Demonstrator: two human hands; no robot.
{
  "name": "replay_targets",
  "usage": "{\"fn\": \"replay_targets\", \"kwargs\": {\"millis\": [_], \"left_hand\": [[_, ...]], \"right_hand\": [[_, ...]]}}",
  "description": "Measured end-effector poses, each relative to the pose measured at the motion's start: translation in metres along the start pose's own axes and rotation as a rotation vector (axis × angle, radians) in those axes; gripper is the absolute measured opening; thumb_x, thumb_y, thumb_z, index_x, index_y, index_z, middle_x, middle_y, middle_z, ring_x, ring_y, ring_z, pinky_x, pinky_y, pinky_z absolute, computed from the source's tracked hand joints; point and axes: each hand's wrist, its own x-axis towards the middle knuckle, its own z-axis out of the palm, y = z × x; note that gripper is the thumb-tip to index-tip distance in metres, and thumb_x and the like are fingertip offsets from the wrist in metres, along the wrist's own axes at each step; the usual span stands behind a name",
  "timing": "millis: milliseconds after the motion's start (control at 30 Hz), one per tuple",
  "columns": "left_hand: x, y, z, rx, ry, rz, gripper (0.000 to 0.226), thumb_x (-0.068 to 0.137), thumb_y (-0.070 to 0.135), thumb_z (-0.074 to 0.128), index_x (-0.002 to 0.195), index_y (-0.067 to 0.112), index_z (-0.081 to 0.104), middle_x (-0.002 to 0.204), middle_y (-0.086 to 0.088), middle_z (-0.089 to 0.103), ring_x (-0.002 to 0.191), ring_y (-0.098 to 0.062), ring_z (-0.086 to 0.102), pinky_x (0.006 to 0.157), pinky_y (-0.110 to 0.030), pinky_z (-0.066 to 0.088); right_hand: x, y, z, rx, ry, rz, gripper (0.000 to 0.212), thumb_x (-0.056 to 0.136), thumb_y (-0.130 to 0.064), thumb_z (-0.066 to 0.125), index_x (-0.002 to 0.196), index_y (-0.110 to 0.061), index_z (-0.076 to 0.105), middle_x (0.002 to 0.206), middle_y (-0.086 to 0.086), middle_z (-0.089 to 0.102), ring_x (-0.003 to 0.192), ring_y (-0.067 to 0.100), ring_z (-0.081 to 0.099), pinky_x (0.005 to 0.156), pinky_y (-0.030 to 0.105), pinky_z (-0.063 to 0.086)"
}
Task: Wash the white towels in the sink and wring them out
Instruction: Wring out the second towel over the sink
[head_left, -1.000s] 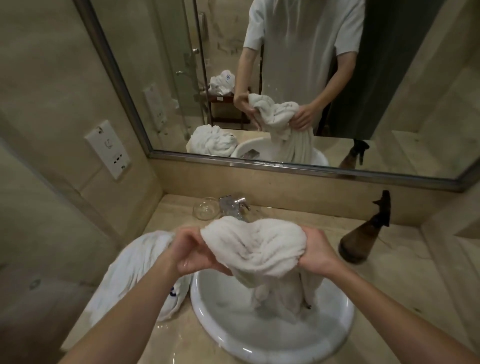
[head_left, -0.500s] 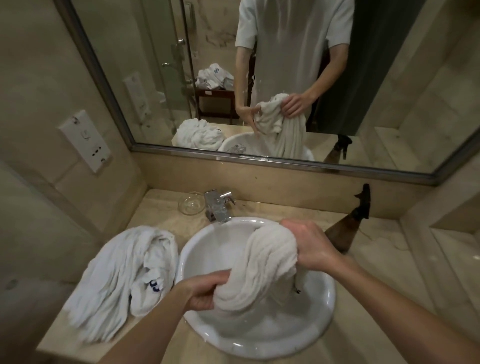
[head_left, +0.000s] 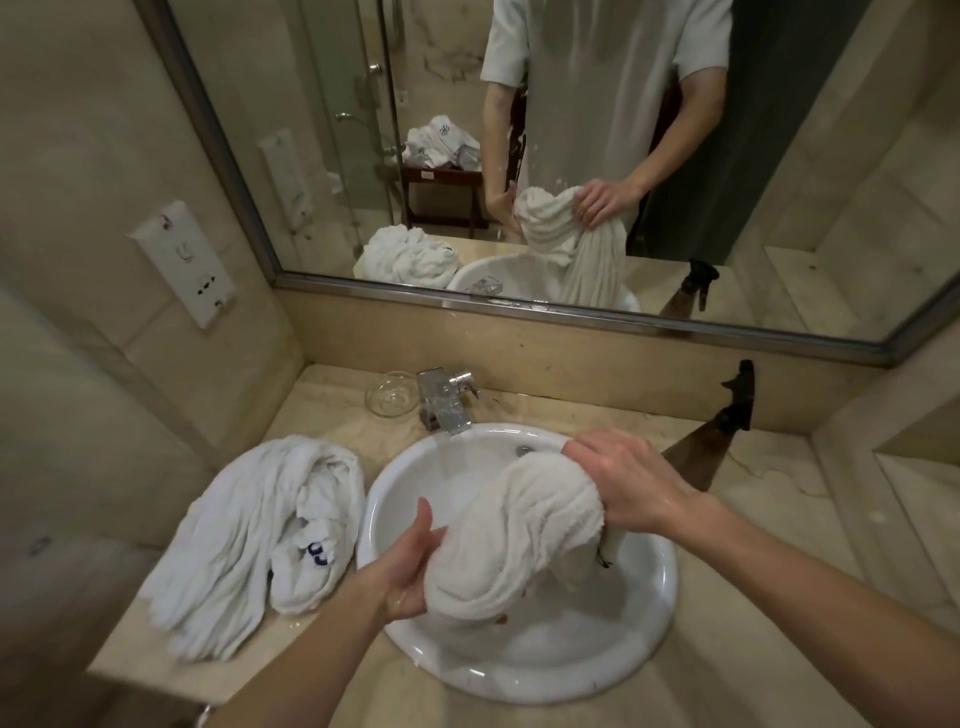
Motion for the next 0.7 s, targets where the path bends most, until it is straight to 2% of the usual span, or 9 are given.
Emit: {"fn": "replay_targets", "kwargs": {"millis": [67, 133, 233, 300, 367, 467, 533, 600, 700], "left_hand": [[0.0, 0.006, 0.017, 0.257, 0.113, 0.052, 0.06, 0.095, 0.05, 0.054, 0.125, -0.002, 0.058, 0.119, -0.021, 0.069, 0.107, -0.033, 0.069, 0.093, -0.046, 0.054], [0.001, 0.011, 0.033, 0.682, 0.111, 0.067, 0.059, 0.074, 0.029, 0.085, 0.123, 0.004, 0.062, 0.116, -0.011, 0.073, 0.107, -0.024, 0.069, 0.096, -0.04, 0.054], [0.004, 0.014, 0.05, 1.175, 0.194, 0.167, 0.068, 0.051, 0.032, 0.096, 0.111, 0.021, 0.068, 0.106, 0.006, 0.075, 0.101, -0.013, 0.07, 0.094, -0.036, 0.056], [0.003, 0.017, 0.055, 1.454, 0.374, 0.34, 0.068, 0.047, 0.042, 0.092, 0.104, 0.026, 0.059, 0.099, 0.01, 0.07, 0.093, -0.012, 0.067, 0.084, -0.033, 0.057], [-0.001, 0.026, 0.059, 1.696, 0.482, 0.465, 0.063, 0.048, 0.041, 0.084, 0.096, 0.029, 0.044, 0.095, 0.009, 0.062, 0.086, -0.016, 0.061, 0.072, -0.033, 0.054], [-0.004, 0.046, 0.065, 2.051, 0.494, 0.572, 0.063, 0.057, 0.028, 0.081, 0.092, 0.026, 0.028, 0.098, 0.002, 0.052, 0.088, -0.027, 0.057, 0.066, -0.036, 0.043], [-0.008, 0.058, 0.069, 2.271, 0.466, 0.627, 0.064, 0.063, 0.026, 0.084, 0.1, 0.02, 0.031, 0.106, -0.005, 0.052, 0.095, -0.03, 0.058, 0.066, -0.034, 0.036], [-0.011, 0.069, 0.071, 2.388, 0.432, 0.686, 0.072, 0.064, 0.033, 0.089, 0.11, 0.013, 0.038, 0.109, -0.009, 0.054, 0.095, -0.03, 0.057, 0.066, -0.033, 0.031], [-0.01, 0.082, 0.064, 2.493, 0.482, 0.87, 0.071, 0.059, 0.026, 0.091, 0.108, 0.01, 0.042, 0.094, -0.009, 0.057, 0.074, -0.025, 0.053, 0.061, -0.032, 0.03]], "right_hand": [[0.0, 0.0, 0.002, -0.047, -0.031, -0.041, 0.04, 0.065, -0.029, 0.083, 0.093, -0.023, 0.055, 0.083, -0.005, 0.059, 0.073, 0.02, 0.058, 0.065, 0.029, 0.046], [-0.001, -0.002, 0.003, -0.094, -0.056, -0.081, 0.048, 0.055, -0.022, 0.086, 0.093, -0.024, 0.055, 0.083, -0.006, 0.059, 0.071, 0.018, 0.058, 0.064, 0.026, 0.043], [-0.005, -0.003, 0.003, -0.126, -0.118, -0.121, 0.052, 0.054, -0.016, 0.083, 0.097, -0.023, 0.055, 0.089, -0.004, 0.061, 0.077, 0.019, 0.06, 0.068, 0.029, 0.047], [-0.006, -0.004, 0.002, -0.123, -0.161, -0.096, 0.055, 0.07, -0.019, 0.076, 0.119, -0.023, 0.052, 0.11, 0.0, 0.061, 0.095, 0.024, 0.061, 0.078, 0.032, 0.045], [-0.003, -0.005, 0.003, -0.052, -0.231, 0.066, 0.084, 0.083, -0.027, 0.068, 0.153, -0.028, 0.021, 0.133, 0.001, 0.054, 0.112, 0.028, 0.057, 0.085, 0.036, 0.046], [0.003, -0.008, 0.007, 0.036, -0.312, 0.258, 0.107, 0.084, -0.039, 0.065, 0.156, -0.035, -0.015, 0.125, 0.005, 0.062, 0.109, 0.031, 0.059, 0.075, 0.035, 0.043], [0.006, -0.009, 0.01, 0.118, -0.353, 0.328, 0.104, 0.08, -0.041, 0.065, 0.157, -0.037, -0.005, 0.123, 0.005, 0.063, 0.113, 0.033, 0.059, 0.077, 0.036, 0.044], [0.009, -0.013, 0.011, 0.216, -0.375, 0.364, 0.091, 0.071, -0.041, 0.065, 0.151, -0.038, 0.022, 0.125, -0.002, 0.063, 0.115, 0.031, 0.058, 0.086, 0.039, 0.05], [0.016, -0.022, 0.013, 0.325, -0.409, 0.406, 0.061, 0.061, -0.039, 0.073, 0.12, -0.026, 0.06, 0.108, -0.005, 0.069, 0.098, 0.023, 0.064, 0.081, 0.036, 0.054]]}}
